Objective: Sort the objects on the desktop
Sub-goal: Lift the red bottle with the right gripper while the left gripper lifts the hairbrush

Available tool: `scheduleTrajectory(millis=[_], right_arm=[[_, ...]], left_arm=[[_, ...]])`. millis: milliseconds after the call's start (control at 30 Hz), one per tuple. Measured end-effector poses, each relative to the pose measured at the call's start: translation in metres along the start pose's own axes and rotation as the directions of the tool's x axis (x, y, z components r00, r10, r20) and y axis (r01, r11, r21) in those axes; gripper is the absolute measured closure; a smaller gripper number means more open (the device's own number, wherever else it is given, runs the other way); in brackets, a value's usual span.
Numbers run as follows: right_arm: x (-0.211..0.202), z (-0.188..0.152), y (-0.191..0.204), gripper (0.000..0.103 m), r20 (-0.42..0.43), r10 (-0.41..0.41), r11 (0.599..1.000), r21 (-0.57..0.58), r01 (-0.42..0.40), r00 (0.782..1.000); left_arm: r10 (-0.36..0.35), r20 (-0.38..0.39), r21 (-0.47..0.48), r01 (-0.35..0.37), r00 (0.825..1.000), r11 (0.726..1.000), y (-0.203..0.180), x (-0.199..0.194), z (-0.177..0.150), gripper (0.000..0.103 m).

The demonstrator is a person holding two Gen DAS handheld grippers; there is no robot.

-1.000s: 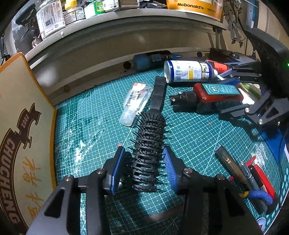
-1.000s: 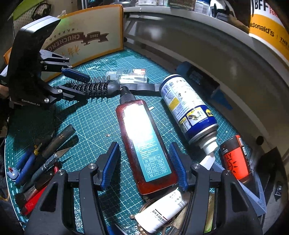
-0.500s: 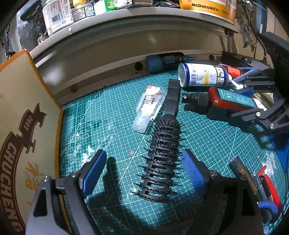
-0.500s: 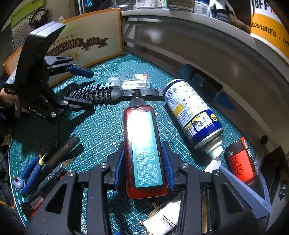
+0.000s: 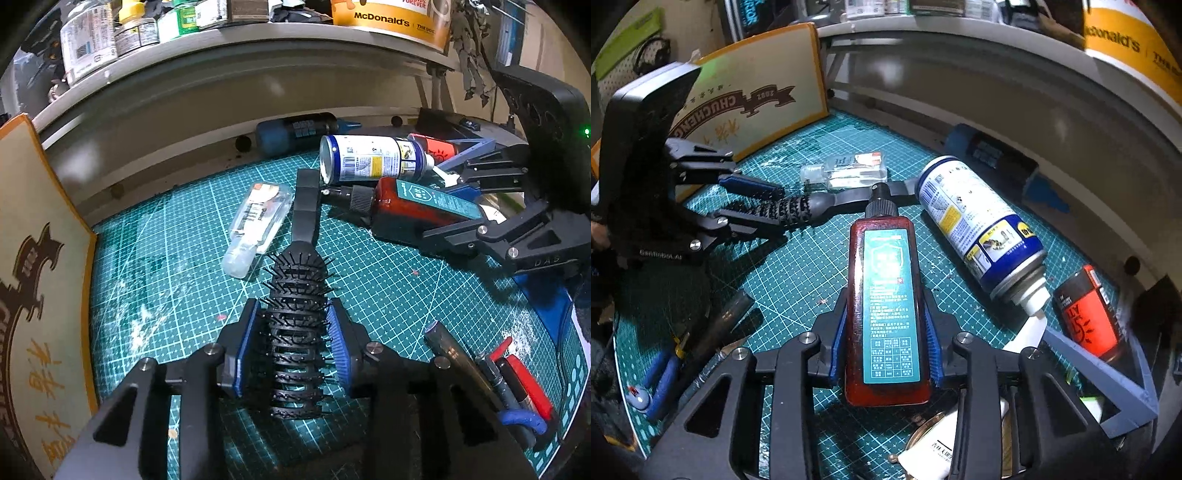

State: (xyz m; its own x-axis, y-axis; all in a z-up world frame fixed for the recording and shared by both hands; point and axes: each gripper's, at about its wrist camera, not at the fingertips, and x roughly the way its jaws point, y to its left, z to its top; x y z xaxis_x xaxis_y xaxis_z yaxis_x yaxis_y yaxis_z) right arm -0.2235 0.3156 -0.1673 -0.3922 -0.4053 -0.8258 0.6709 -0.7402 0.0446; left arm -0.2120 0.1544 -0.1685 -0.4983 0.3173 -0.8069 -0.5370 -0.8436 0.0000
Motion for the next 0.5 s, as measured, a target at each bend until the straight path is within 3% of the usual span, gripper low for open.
scheduleTrajectory(millis=[200,500], right_arm=[[-0.008,-0.001,0.000,0.071,-0.033,-0.039,0.993,0.110,0.043,0.999],[-0.062,-0.016,0.026,0.071,0.050,-0.126,0.958,0.266,0.108,0.991]], left_arm=[[-0.007,0.056,-0.038,0.009,0.998,0.999,0.002,-0.026,-0.003,0.067],[0.004,0.170,-0.009,-0.002,0.985,1.000,-0.012,-0.075,-0.011,0.067]])
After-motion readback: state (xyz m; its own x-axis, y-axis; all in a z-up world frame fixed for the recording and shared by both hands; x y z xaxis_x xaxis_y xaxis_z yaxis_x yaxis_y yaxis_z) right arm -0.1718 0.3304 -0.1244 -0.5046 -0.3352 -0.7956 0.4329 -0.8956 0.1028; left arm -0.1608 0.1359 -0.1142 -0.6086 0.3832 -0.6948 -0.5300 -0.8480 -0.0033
